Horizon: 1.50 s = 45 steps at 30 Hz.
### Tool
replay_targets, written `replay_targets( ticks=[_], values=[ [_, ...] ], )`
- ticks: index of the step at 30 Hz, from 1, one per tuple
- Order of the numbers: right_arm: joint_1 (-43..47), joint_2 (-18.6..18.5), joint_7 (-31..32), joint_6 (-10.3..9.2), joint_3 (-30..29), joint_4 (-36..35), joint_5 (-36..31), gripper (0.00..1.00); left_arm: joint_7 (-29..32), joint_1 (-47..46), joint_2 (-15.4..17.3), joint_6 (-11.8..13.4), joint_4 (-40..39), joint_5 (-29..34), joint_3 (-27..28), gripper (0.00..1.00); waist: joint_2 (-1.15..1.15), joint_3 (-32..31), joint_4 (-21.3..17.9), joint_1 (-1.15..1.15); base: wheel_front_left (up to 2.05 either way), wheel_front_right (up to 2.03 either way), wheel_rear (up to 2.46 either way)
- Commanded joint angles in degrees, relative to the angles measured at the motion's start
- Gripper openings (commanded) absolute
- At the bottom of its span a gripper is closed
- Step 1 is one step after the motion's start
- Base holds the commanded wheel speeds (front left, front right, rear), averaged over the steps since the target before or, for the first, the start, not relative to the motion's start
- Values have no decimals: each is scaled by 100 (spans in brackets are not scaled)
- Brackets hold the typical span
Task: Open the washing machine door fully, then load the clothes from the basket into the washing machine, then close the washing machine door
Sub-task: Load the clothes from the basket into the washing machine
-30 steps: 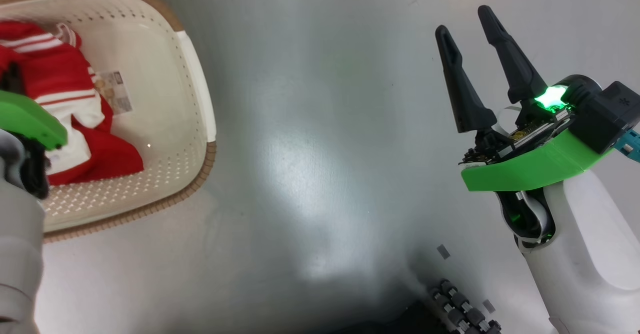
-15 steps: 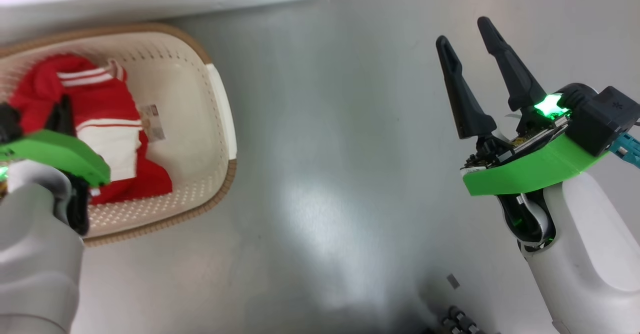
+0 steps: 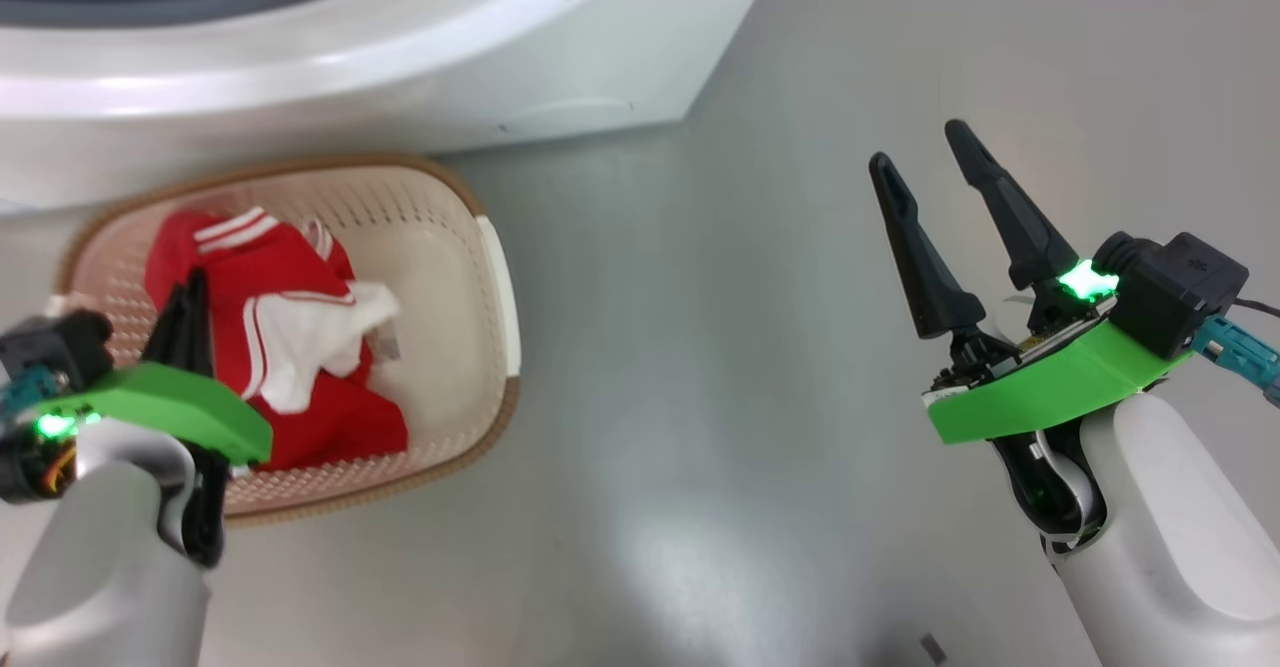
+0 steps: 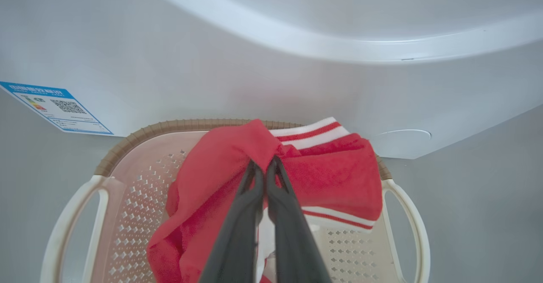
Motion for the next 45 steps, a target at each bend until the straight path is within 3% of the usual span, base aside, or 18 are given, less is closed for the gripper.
replay_targets(
  ticks=[1,15,27,45],
  values=[
    [249,-53,-27,9,109,-79,45,100,-68,328,206,-17,-342,67,196,0,0,-481,182,0,0,0,0],
    [668,-135,-27,9,186,115,125,100,-68,1529,19,-11,-1868,417,545,0,0,-1474,316,0,0,0,0],
    [1088,-210,-27,9,181,237,189,100,-69,2517,-250,186,-3411,849,800,0,0,-2174,376,0,0,0,0],
    [1491,-357,-27,9,50,324,241,100,-25,3348,-402,399,-4604,910,876,0,0,-2781,526,0,0,0,0]
  ],
)
